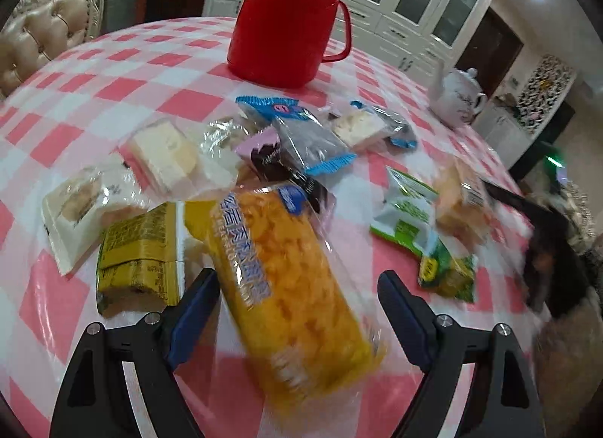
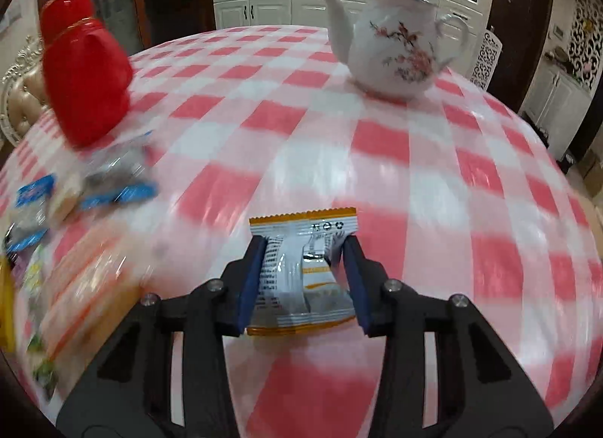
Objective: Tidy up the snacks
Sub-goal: 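Grasp the yellow bread bag with the left gripper while the right grasps a white-orange snack packet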
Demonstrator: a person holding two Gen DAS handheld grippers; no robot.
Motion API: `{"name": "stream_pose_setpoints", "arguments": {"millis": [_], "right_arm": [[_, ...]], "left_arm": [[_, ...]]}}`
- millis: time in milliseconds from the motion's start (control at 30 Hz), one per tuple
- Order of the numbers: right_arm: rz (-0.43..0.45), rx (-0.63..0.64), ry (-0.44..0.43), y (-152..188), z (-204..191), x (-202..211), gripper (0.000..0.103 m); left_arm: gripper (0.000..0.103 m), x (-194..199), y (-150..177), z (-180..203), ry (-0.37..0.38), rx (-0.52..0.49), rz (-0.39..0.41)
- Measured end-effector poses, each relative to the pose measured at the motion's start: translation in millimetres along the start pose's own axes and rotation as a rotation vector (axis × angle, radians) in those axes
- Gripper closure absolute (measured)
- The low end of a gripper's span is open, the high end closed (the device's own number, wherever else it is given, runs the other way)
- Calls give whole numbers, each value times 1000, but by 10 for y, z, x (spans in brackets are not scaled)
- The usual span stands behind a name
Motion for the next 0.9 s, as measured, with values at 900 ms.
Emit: {"name": "stream_pose_setpoints", "arguments": {"millis": [900], "right_arm": [[19,2,-162,2330,-1255,2393,56]], "left_arm": [[55,1166,1467,644,74,-236,-21]]}}
Point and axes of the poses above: each gripper's, at about its wrist camera, not at the fingertips, and x roughly against the way its jaws point, z to its right, y to its underside, the point moved 9 cm from there along -x, roughly the way its jaws point, and after that the axes turned 2 degrees about -x, right-handed, at the moved point
